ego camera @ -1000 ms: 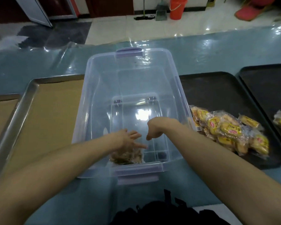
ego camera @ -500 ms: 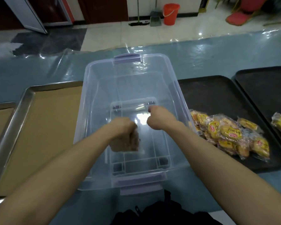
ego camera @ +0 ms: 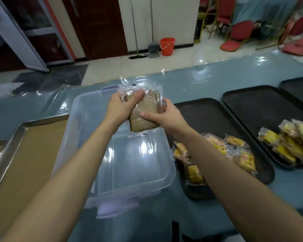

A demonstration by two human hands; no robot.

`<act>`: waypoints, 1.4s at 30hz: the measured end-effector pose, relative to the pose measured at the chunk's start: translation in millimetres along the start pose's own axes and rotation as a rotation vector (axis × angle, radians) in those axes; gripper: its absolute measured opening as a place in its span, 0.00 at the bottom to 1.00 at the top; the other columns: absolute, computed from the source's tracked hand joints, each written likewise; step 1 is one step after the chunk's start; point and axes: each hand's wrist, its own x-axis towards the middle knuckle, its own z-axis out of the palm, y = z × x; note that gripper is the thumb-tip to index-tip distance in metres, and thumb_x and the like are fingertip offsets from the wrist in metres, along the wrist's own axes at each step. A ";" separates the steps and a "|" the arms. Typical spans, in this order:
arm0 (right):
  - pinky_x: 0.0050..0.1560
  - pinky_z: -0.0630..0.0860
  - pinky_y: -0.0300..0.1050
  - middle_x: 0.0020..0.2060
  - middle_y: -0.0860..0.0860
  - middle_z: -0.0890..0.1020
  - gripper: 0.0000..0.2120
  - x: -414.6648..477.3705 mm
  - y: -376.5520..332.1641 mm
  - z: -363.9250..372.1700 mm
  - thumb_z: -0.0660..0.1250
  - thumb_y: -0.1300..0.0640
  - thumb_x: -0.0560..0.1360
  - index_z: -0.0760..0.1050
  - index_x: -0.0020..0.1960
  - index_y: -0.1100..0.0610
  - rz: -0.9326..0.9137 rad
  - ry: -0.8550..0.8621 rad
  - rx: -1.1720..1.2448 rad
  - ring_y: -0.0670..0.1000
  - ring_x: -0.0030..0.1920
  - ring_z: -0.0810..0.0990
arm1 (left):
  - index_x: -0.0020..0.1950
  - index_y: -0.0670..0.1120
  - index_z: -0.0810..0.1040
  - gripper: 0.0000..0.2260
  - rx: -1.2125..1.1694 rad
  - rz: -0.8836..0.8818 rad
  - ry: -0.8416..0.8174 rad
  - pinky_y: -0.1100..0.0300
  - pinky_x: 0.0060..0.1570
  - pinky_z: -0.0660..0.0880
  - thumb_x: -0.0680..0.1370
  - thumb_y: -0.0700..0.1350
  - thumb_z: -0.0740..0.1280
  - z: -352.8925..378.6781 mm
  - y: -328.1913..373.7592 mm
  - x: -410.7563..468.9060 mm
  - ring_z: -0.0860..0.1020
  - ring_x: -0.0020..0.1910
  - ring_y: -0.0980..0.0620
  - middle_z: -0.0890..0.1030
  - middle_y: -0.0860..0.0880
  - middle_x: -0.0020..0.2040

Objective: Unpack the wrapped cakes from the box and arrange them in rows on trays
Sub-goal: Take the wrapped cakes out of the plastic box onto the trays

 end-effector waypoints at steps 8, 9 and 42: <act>0.58 0.85 0.62 0.54 0.53 0.89 0.29 -42.6 50.3 -205.2 0.87 0.57 0.64 0.78 0.61 0.54 -0.031 0.251 0.136 0.55 0.55 0.89 | 0.51 0.46 0.83 0.24 0.063 -0.010 -0.314 0.49 0.47 0.82 0.76 0.68 0.76 208.2 40.3 -21.2 0.87 0.44 0.48 0.89 0.46 0.45; 0.57 0.85 0.62 0.53 0.53 0.89 0.28 -51.0 60.6 -237.0 0.87 0.57 0.64 0.78 0.60 0.52 -0.021 0.277 0.122 0.54 0.54 0.89 | 0.50 0.47 0.82 0.27 0.088 -0.019 -0.328 0.48 0.47 0.81 0.74 0.72 0.74 239.2 41.3 -25.2 0.85 0.42 0.50 0.88 0.49 0.44; 0.54 0.78 0.52 0.57 0.53 0.86 0.22 -83.5 167.7 -977.8 0.72 0.43 0.79 0.76 0.70 0.46 0.236 0.896 -0.815 0.60 0.57 0.83 | 0.83 0.52 0.65 0.37 0.892 0.585 -0.849 0.41 0.67 0.78 0.79 0.62 0.73 967.8 124.5 13.9 0.75 0.73 0.43 0.72 0.46 0.77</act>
